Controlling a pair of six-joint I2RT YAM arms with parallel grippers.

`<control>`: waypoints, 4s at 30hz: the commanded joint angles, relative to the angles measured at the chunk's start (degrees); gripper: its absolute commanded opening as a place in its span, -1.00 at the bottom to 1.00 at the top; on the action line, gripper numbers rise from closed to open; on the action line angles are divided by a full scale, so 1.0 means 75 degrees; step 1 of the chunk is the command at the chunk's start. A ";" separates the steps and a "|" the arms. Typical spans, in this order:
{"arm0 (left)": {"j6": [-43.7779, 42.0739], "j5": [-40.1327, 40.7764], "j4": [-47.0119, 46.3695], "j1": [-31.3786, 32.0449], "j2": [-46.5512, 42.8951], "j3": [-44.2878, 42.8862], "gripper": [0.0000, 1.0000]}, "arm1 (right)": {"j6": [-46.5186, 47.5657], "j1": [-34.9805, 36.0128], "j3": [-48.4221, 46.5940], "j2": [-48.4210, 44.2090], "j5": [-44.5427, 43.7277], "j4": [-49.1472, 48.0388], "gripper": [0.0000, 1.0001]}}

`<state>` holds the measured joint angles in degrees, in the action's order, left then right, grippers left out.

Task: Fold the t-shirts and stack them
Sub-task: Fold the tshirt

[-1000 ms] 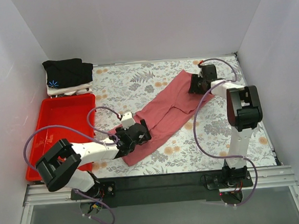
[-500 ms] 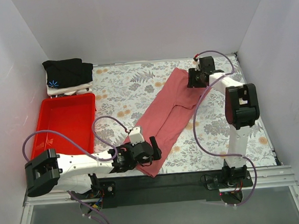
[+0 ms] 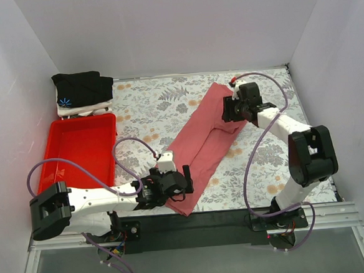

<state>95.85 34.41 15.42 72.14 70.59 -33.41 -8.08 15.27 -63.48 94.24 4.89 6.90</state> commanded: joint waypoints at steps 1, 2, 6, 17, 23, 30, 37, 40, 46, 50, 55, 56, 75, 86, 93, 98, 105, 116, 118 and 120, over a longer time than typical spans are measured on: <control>-0.0522 -0.0064 -0.0308 0.0026 0.0115 0.0177 0.96 | -0.0153 0.0120 0.0191 0.0325 -0.0088 -0.0275 -0.07; -0.0604 -0.0169 -0.0426 0.0026 0.0127 0.0235 0.96 | -0.0154 0.0144 0.0191 0.0395 -0.0124 -0.0287 -0.08; -0.0675 -0.0556 -0.0825 0.0026 0.0198 0.0563 0.96 | -0.0317 0.0144 0.0238 0.0805 -0.0404 -0.0263 -0.09; -0.0757 -0.2478 -0.2981 0.0201 0.1450 0.0694 0.96 | -0.0435 0.0144 -0.0511 0.2211 -0.0394 -0.0170 -0.10; -0.0640 -0.2678 -0.3122 0.0623 0.2494 0.0072 0.96 | -0.0224 0.0144 -0.1612 0.3090 -0.0171 0.0076 -0.10; -0.0558 -0.2901 -0.3368 0.0998 0.3325 -0.0478 0.96 | 0.0127 0.0132 -0.2971 0.3969 0.0250 0.0393 -0.10; -0.0581 -0.2808 -0.3392 0.0999 0.3702 -0.0842 0.96 | 0.0280 0.0144 -0.4343 0.4942 0.0415 0.0966 -0.10; -0.0476 -0.2515 -0.3159 0.1010 0.3608 -0.0854 0.96 | 0.0292 0.0144 -0.4508 0.5083 0.0520 0.1049 -0.10; -0.0592 -0.1848 -0.2736 0.1010 0.3187 -0.0913 0.96 | 0.0292 0.0144 -0.4660 0.4908 0.0590 0.1061 -0.08; -0.1377 -0.1144 -0.2677 0.0940 0.2743 -0.1240 0.96 | 0.0303 0.0144 -0.4953 0.4475 0.0825 0.1096 -0.03; -0.2477 -0.0652 -0.2864 0.0753 0.1735 -0.1510 0.96 | 0.0221 0.0144 -0.4662 0.3036 0.0931 0.1178 0.02; -0.2584 -0.0616 -0.2888 0.0741 0.1362 -0.1499 0.97 | 0.0175 0.0156 -0.4336 0.2464 0.0861 0.1178 0.03; -0.0700 -0.2081 -0.0734 -0.0244 -0.2216 0.1290 0.94 | -0.2285 0.2849 0.4092 -0.5939 -0.1343 0.1726 0.09; 0.0156 -0.2807 -0.0650 -0.0232 -0.1256 0.1431 0.85 | -0.4054 0.4408 0.4984 -0.7056 -0.1413 0.3509 0.11; 0.0169 -0.2643 -0.0533 -0.0220 -0.0682 0.1314 0.82 | -0.4910 0.5427 0.5101 -0.6765 -0.1868 0.3896 0.11; 0.0134 -0.2807 -0.0486 -0.0208 -0.0179 0.1127 0.71 | -0.5544 0.6049 0.5253 -0.6436 -0.2315 0.3920 0.12; 0.0297 -0.2866 0.0006 -0.0185 0.0022 0.0939 0.26 | -0.5778 0.6074 0.5580 -0.6635 -0.2456 0.3897 0.15; 0.0520 -0.2866 0.0451 -0.0033 0.0361 0.0810 -0.04 | -0.5920 0.6097 0.5933 -0.6566 -0.2257 0.3570 -0.08; 0.0602 -0.2796 0.0557 0.0014 0.0420 0.0763 -0.10 | -0.5919 0.6097 0.5933 -0.6472 -0.2233 0.3534 -0.18; 0.0637 -0.2726 0.0650 0.0096 0.0467 0.0740 -0.20 | -0.5896 0.6097 0.5933 -0.6331 -0.2245 0.3522 -0.24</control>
<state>99.39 14.81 12.95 71.57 71.99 -28.75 -51.20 60.51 -20.75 44.97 -11.86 32.91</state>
